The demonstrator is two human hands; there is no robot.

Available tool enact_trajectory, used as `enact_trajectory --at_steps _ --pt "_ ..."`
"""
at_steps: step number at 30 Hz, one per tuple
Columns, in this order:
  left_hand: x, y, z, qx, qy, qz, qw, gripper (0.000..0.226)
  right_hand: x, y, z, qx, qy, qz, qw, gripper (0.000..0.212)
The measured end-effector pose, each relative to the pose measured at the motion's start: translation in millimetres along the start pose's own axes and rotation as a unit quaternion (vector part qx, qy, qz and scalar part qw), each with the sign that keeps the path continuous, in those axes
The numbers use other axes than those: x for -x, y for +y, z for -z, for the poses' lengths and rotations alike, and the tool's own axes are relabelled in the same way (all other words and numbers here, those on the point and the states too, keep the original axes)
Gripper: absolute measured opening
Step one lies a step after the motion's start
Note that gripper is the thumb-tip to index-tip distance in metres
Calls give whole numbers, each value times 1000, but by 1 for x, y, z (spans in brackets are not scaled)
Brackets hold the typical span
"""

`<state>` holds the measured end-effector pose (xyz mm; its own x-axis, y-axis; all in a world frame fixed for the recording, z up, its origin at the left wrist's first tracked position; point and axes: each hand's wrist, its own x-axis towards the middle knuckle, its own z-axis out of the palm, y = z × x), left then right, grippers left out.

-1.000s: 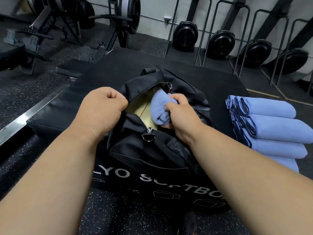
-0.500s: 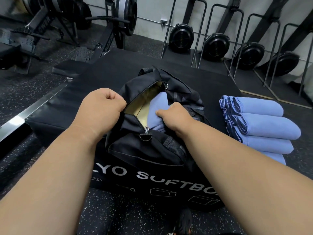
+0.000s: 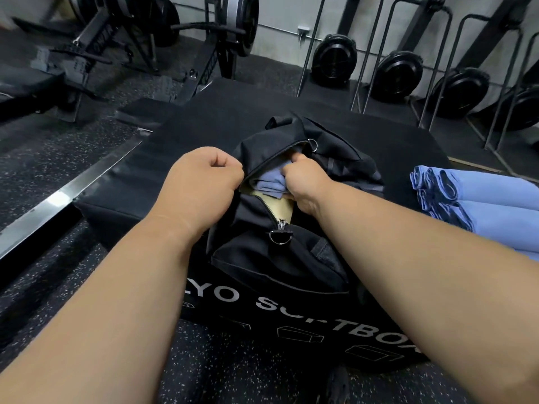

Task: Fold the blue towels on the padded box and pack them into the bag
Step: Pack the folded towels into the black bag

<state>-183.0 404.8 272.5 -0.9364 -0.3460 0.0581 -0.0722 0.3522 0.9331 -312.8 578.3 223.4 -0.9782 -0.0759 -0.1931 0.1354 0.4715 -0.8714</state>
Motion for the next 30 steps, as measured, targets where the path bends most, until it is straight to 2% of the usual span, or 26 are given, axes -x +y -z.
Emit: enact_trajectory --at_steps 5,13,16,20,25,30 --pt "-5 -1 0 -10 -7 -11 1000 19 -16 8 -2 164 6 21 986 47" --pt "-4 -1 -6 -28 -3 -8 1000 20 -14 8 1 297 38 19 954 46" --pt "-2 0 -6 -35 -2 -8 999 20 -8 9 4 290 28 8 957 52" --pt "-2 1 -5 -64 6 -7 998 16 9 6 13 221 16 10 975 51" --pt "8 16 -9 -121 46 -32 991 11 53 1 46 156 57 67 984 49" --pt "27 35 -34 -160 36 -71 984 6 109 5 97 134 127 106 977 31"
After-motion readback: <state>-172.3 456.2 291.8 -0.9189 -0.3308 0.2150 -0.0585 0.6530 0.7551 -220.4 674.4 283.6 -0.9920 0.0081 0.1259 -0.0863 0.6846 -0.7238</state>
